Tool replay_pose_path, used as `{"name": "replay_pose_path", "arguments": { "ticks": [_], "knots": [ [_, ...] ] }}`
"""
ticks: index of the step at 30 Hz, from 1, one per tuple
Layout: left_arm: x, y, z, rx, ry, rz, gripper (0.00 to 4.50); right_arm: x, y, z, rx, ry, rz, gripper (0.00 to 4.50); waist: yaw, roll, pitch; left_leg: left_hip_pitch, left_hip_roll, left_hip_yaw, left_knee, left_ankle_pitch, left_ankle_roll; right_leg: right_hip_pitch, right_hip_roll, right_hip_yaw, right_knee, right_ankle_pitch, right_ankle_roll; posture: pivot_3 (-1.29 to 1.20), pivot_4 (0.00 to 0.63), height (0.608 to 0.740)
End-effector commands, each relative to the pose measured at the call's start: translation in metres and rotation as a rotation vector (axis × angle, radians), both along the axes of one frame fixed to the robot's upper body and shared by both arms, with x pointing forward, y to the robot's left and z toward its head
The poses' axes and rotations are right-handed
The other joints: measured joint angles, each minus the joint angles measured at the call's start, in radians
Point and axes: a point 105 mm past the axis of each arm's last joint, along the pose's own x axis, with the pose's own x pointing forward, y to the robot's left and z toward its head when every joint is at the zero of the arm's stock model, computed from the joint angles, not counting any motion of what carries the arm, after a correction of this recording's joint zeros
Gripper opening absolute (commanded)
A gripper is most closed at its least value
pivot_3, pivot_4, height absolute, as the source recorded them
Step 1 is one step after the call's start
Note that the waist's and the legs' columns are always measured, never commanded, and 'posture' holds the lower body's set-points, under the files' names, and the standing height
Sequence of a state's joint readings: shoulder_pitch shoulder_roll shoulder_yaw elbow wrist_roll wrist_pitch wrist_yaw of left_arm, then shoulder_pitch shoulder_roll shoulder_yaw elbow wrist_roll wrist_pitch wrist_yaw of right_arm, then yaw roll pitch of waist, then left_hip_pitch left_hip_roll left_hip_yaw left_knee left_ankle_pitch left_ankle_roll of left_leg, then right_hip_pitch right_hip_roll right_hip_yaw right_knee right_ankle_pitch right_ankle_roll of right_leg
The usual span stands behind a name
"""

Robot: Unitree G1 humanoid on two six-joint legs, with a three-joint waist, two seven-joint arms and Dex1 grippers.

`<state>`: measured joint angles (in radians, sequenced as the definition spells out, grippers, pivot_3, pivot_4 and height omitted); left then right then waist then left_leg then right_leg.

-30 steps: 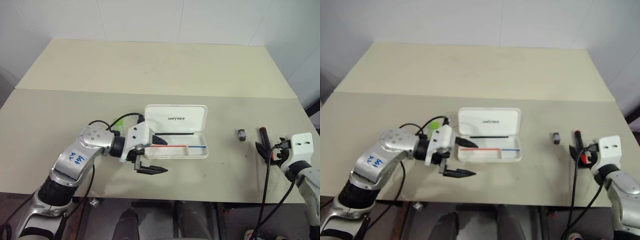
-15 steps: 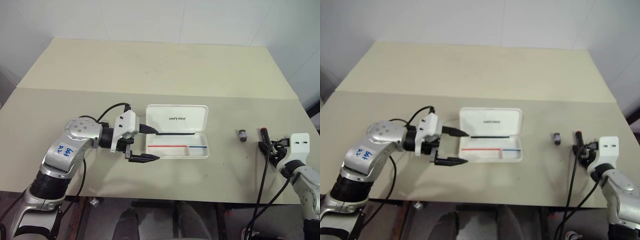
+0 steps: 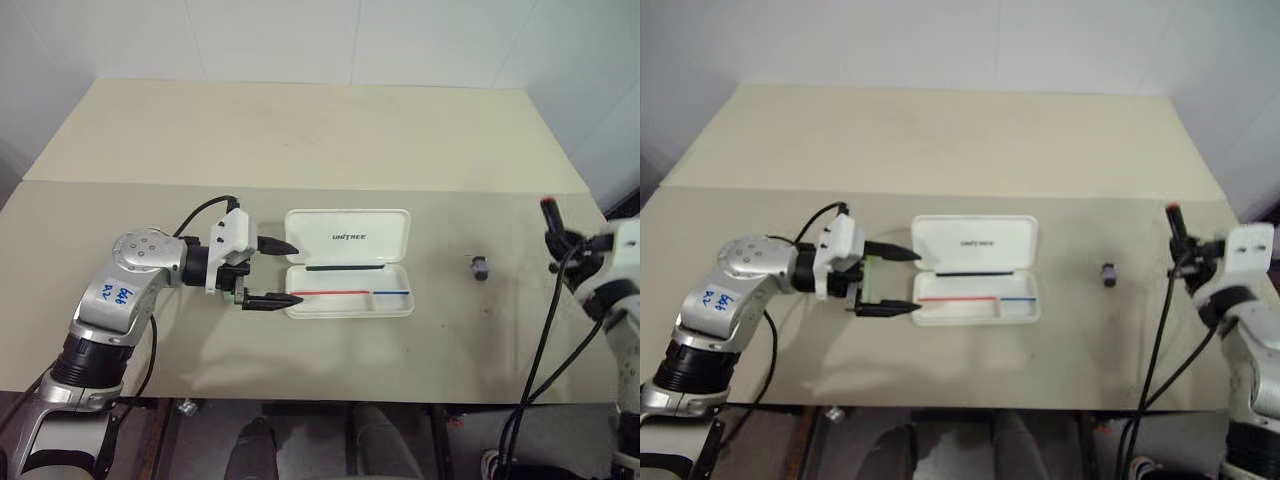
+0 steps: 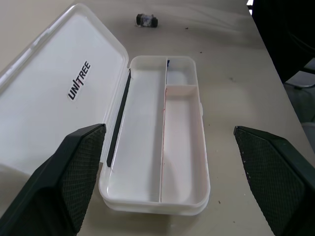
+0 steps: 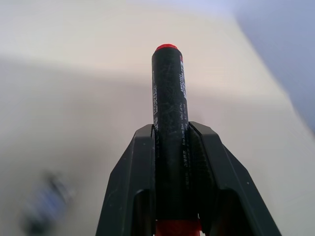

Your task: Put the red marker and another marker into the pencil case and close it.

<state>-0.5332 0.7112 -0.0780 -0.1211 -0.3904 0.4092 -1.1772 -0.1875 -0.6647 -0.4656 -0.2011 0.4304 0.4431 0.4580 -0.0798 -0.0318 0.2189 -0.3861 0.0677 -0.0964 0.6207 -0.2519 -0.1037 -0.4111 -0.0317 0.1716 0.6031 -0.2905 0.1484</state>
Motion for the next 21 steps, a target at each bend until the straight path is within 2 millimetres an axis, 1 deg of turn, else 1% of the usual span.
{"name": "replay_pose_path", "arguments": {
  "ticks": [1,2,4,5,7,9,12,16,18,21],
  "knots": [
    [-0.001,0.006,0.012,-0.053,-0.044,-0.020,4.50,-0.009,0.062,0.021,-0.077,-0.019,0.290,0.61,-0.002,0.000,0.000,0.000,0.000,0.000,-0.001,0.000,0.000,0.000,0.000,0.000,0.000,0.000,0.000,0.00,0.150,0.740],
    [-0.002,0.007,0.013,-0.073,-0.042,-0.027,4.50,-0.013,0.081,0.021,-0.110,-0.001,0.382,0.61,-0.002,0.000,0.000,0.000,0.000,0.000,-0.002,0.000,0.000,0.000,0.000,0.000,0.000,0.000,0.001,0.00,0.150,0.740],
    [-0.003,0.011,0.012,-0.076,-0.036,-0.032,4.50,-0.023,0.111,0.015,-0.195,0.052,0.538,0.61,0.000,0.000,0.000,-0.001,0.000,0.000,-0.003,0.000,0.000,-0.001,0.000,0.000,0.000,0.000,0.002,0.00,0.150,0.740],
    [-0.003,0.013,0.011,-0.070,-0.032,-0.031,4.50,-0.027,0.124,0.011,-0.238,0.078,0.604,0.61,0.000,0.000,0.000,0.000,0.000,0.000,-0.003,0.000,0.000,-0.001,0.000,0.000,0.001,0.000,0.003,0.00,0.150,0.740],
    [-0.003,0.019,0.008,-0.055,-0.023,-0.021,4.50,-0.032,0.141,0.002,-0.327,0.122,0.700,0.61,0.001,0.000,0.000,0.000,0.000,-0.001,-0.005,0.000,0.000,-0.002,0.000,0.000,0.001,0.000,0.003,0.00,0.150,0.740],
    [-0.002,0.027,0.005,-0.030,-0.012,0.005,4.50,-0.031,0.151,-0.006,-0.404,0.143,0.764,0.61,0.002,0.000,0.000,-0.001,0.000,0.000,-0.005,0.000,0.000,-0.002,0.000,-0.001,0.000,0.000,0.002,0.00,0.150,0.740],
    [0.000,0.042,-0.003,0.032,0.004,0.061,4.50,-0.027,0.162,-0.015,-0.505,0.152,0.839,0.61,0.002,0.000,0.000,-0.001,0.000,0.000,-0.005,0.000,0.000,-0.003,0.000,-0.001,0.000,-0.001,0.000,0.00,0.150,0.740],
    [0.001,0.063,-0.011,0.107,0.019,0.141,4.50,-0.014,0.175,-0.025,-0.623,0.146,0.911,0.61,-0.002,0.000,0.000,-0.001,0.000,0.000,-0.005,0.000,0.000,-0.003,0.000,0.000,0.000,-0.001,0.000,0.00,0.150,0.740],
    [0.000,0.068,-0.011,0.116,0.017,0.160,4.50,-0.009,0.182,-0.029,-0.662,0.142,0.945,0.61,-0.003,0.000,0.000,-0.001,0.000,0.000,-0.005,0.000,0.000,-0.003,0.000,-0.001,0.000,-0.002,0.000,0.00,0.150,0.740],
    [-0.003,0.066,-0.012,0.102,0.015,0.167,4.50,-0.001,0.191,-0.036,-0.699,0.140,0.976,0.61,-0.003,0.000,0.000,-0.001,0.000,0.000,-0.006,0.000,0.000,-0.004,0.000,-0.001,0.001,-0.001,0.000,0.00,0.150,0.740]
  ]
}}
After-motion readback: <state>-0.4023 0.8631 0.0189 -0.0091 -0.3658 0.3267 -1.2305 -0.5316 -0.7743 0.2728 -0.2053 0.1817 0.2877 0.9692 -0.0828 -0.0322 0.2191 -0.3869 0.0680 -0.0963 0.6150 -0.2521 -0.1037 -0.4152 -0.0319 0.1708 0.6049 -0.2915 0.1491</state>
